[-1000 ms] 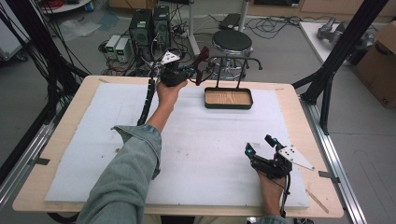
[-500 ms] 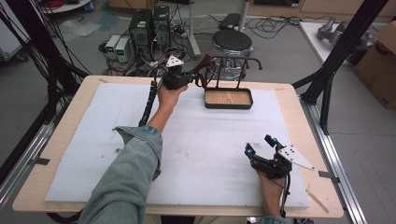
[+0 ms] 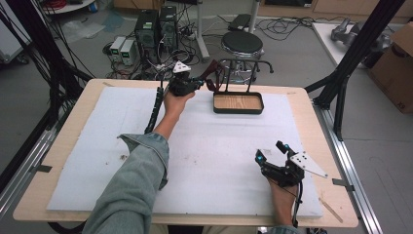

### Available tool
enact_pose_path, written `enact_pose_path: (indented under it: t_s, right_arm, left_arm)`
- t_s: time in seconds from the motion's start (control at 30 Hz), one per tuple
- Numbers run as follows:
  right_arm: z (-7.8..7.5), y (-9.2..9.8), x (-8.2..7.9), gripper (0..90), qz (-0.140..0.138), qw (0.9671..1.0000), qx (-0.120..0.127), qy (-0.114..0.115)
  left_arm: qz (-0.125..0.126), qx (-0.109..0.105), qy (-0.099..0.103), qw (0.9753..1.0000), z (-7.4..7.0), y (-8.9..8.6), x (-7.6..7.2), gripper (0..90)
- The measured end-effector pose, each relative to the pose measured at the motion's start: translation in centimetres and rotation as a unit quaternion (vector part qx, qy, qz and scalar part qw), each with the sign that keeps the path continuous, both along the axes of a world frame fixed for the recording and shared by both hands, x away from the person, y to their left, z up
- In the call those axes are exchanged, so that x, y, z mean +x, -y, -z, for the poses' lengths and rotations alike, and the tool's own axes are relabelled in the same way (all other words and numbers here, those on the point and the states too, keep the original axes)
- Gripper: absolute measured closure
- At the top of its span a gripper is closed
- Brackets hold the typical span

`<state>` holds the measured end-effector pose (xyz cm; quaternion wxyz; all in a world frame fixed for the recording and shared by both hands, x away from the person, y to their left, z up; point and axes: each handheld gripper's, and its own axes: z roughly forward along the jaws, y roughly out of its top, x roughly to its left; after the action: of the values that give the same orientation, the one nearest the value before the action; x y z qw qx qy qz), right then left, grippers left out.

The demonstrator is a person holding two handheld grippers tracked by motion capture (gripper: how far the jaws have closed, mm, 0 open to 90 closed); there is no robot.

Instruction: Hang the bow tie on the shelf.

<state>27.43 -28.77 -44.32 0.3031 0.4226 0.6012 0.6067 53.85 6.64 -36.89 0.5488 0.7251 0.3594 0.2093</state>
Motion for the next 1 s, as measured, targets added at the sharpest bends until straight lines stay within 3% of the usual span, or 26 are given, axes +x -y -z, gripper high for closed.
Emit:
enact_pose_path:
  t_s: [0.3,0.5,0.63,0.8,1.0]
  right_arm:
    - [0.0,-0.1,-0.1,10.9,-0.001,1.0000,0.002,-0.005]
    - [0.0,-0.1,-0.1,10.9,-0.001,1.0000,0.001,-0.004]
    - [0.0,-0.1,0.0,10.9,-0.001,1.0000,-0.001,-0.002]
    - [0.0,-0.1,-0.1,10.9,0.000,1.0000,-0.004,-0.004]
    - [0.0,-0.2,-0.1,10.9,0.000,1.0000,-0.003,-0.006]
  left_arm:
    - [0.018,0.011,0.001,0.9998,-0.1,-0.1,-0.1,72.1]
    - [0.028,0.021,0.014,0.9993,-0.7,-0.7,-0.7,65.8]
    - [0.038,0.016,0.022,0.9989,-1.4,-1.7,-1.6,63.4]
    - [0.057,0.028,0.031,0.9975,-2.5,-3.3,-3.3,57.1]
    - [0.076,0.013,0.029,0.9966,-3.9,-6.2,-5.7,52.4]
